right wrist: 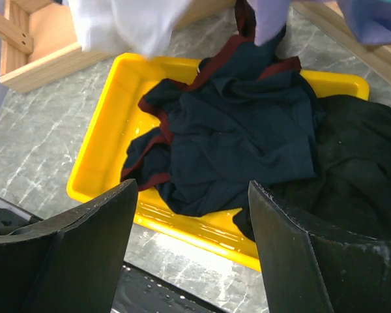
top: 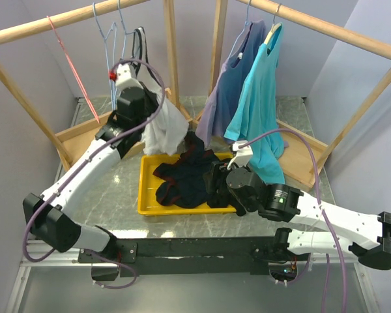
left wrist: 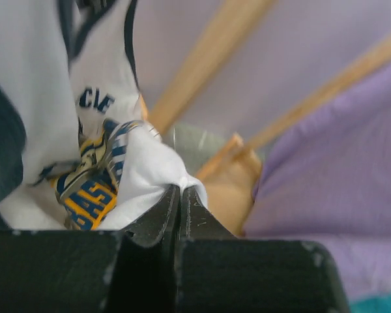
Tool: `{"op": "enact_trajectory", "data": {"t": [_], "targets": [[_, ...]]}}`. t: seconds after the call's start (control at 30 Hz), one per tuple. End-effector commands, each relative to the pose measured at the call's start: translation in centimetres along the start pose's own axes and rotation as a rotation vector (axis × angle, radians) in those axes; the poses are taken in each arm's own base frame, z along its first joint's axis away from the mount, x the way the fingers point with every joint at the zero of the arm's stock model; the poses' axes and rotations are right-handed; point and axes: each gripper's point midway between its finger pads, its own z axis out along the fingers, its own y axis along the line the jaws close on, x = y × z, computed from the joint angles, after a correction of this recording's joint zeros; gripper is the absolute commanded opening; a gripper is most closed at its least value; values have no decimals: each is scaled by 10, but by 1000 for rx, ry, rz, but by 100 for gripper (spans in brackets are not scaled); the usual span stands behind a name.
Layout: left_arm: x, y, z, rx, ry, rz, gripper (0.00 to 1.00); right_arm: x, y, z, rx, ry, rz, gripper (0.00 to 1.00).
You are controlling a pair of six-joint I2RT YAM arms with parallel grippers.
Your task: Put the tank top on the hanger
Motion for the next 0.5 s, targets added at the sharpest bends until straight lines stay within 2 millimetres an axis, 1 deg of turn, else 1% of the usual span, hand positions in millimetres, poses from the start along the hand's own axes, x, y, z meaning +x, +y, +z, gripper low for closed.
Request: {"op": "enact_trajectory", "data": {"t": [0.0, 0.03, 0.1, 0.13, 0.2, 0.23, 0.27, 0.3, 0.33, 0.4, 0.43, 0.47], "targets": [[-62, -17, 20, 13, -173, -40, 1, -26, 10, -3, -8, -49, 9, 77], [-67, -18, 29, 2, -192, -30, 1, -29, 12, -3, -10, -54, 6, 77], [-72, -18, 39, -6, -212, -29, 1, -30, 14, -1, -9, -54, 2, 77], [-69, -15, 51, -23, -210, -17, 1, -31, 15, -1, -10, -54, -3, 77], [-66, -8, 65, -62, -213, -7, 1, -32, 18, 1, -14, -52, -7, 77], [-66, -5, 78, -69, -227, -7, 1, -32, 18, 1, -13, -51, -11, 77], [-63, -1, 85, -86, -230, -5, 1, -31, 19, 3, -9, -46, -15, 77], [-60, 2, 91, -94, -226, 0, 1, -29, 19, 4, -10, -41, -20, 77], [-50, 9, 104, -113, -211, 12, 1, -30, 20, 3, -12, -42, -16, 77], [-37, 16, 116, -138, -192, 31, 1, -29, 20, 4, -9, -39, -22, 77], [-25, 22, 126, -157, -173, 49, 1, -28, 20, 4, -11, -36, -20, 77], [-17, 27, 131, -169, -157, 63, 1, -28, 20, 4, -10, -34, -20, 77]]}}
